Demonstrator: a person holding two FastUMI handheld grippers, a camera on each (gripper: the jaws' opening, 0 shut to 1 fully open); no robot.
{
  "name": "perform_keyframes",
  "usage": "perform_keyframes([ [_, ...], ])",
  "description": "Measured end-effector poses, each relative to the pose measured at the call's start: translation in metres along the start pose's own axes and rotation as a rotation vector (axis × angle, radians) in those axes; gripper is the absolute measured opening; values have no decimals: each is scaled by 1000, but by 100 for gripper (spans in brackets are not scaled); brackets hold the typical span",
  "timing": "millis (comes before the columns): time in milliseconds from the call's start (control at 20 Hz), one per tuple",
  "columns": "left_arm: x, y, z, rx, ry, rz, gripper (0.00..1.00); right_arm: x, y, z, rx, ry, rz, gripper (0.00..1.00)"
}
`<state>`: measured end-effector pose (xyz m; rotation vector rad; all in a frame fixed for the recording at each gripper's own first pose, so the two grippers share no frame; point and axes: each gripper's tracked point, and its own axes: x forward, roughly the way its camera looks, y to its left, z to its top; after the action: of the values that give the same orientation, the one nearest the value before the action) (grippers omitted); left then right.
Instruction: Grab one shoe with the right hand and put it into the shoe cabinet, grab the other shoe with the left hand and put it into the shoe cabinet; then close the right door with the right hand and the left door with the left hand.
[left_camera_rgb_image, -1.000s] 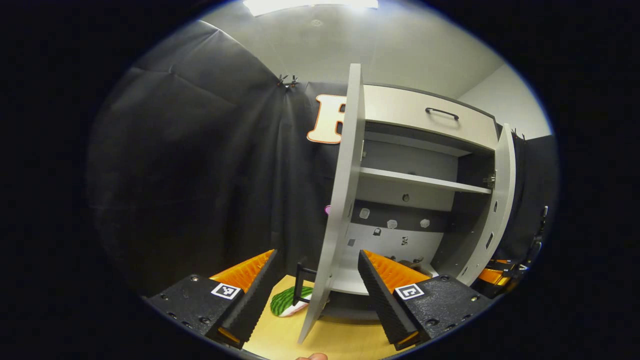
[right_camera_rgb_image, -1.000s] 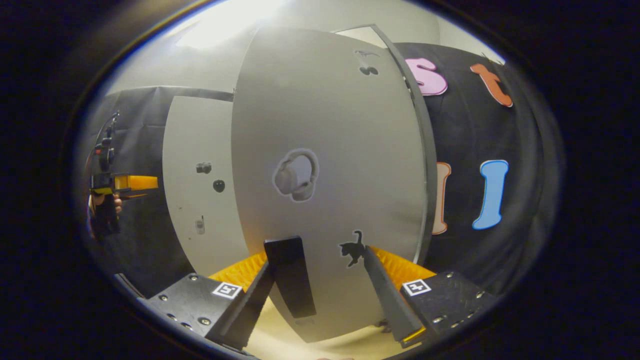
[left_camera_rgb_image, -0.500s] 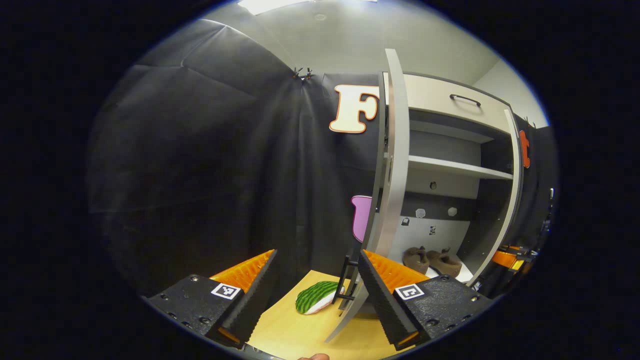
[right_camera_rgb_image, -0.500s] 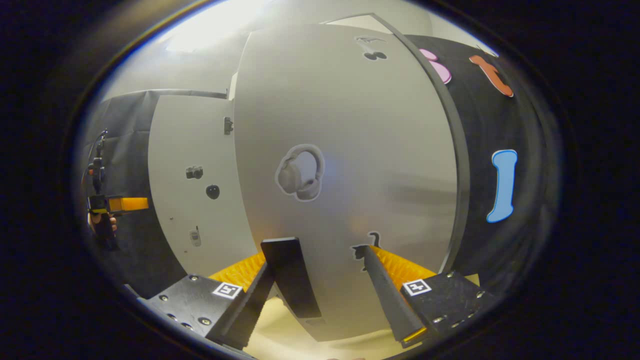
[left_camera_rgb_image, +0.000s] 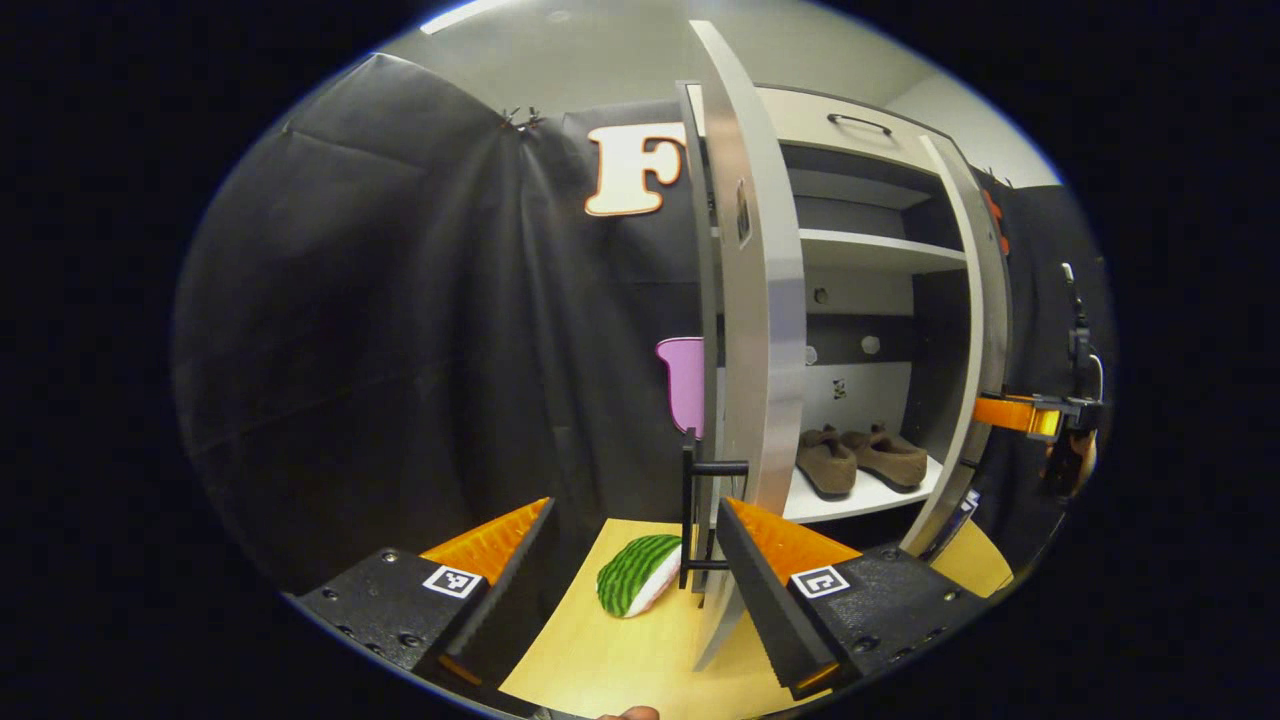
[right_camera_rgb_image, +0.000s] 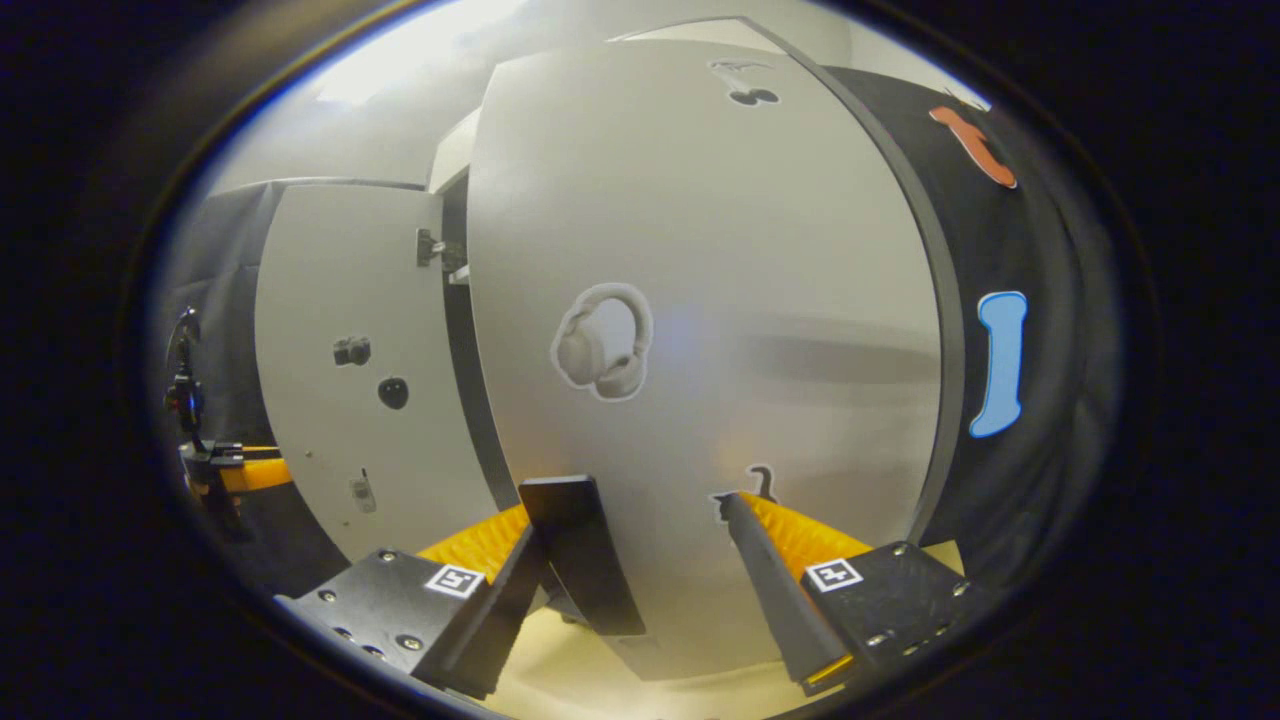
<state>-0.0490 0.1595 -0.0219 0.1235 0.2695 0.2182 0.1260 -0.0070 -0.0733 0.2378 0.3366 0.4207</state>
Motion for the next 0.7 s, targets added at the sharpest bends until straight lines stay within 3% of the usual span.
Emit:
perform_keyframes([
  [50, 2, -1, -2, 4, 3, -19, 94, 1, 0, 0, 3, 0, -9, 100],
  [350, 11, -18, -6, -104, -11, -223, 91, 2, 0, 0, 37, -17, -54, 100],
  [500, 12, -24, -3, -69, -26, -279, 86, 1, -1, 4, 29, -40, -83, 100],
  [550, 14, -27, -2, -64, -28, -304, 90, -1, 0, 5, 21, -45, -89, 100],
  [700, 20, -57, 1, -94, -23, -394, 85, -7, 2, 10, 3, -66, -95, 100],
])
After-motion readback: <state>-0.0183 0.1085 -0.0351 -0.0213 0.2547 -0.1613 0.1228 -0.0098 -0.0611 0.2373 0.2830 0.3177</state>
